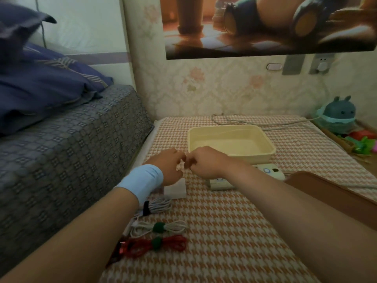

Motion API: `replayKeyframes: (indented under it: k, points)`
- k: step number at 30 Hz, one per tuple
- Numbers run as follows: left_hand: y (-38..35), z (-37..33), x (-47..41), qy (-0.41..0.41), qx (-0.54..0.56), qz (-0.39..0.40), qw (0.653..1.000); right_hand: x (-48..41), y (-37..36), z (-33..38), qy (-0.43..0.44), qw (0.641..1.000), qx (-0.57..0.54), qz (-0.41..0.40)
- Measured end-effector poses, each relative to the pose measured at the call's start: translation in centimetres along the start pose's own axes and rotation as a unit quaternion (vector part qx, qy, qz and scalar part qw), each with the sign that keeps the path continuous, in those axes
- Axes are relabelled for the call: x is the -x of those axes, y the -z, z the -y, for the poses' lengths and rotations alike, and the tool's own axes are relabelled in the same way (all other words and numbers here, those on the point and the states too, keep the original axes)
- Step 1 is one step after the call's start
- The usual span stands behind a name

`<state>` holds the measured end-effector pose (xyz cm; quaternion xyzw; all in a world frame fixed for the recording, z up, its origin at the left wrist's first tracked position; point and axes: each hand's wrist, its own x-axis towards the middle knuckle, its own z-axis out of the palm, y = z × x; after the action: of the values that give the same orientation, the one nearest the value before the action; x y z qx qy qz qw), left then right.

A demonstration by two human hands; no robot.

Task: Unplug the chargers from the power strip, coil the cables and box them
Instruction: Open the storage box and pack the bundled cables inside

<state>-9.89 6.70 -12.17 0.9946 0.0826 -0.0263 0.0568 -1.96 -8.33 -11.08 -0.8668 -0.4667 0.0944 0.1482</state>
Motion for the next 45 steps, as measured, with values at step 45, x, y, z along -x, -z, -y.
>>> replayKeyframes:
  k: [45]
  points:
    - [-2.9, -4.8, -14.9, 0.047, 0.016, -0.044, 0.998, -4.6, 1.7, -17.3, -0.22, 0.973, -0.038, -0.056]
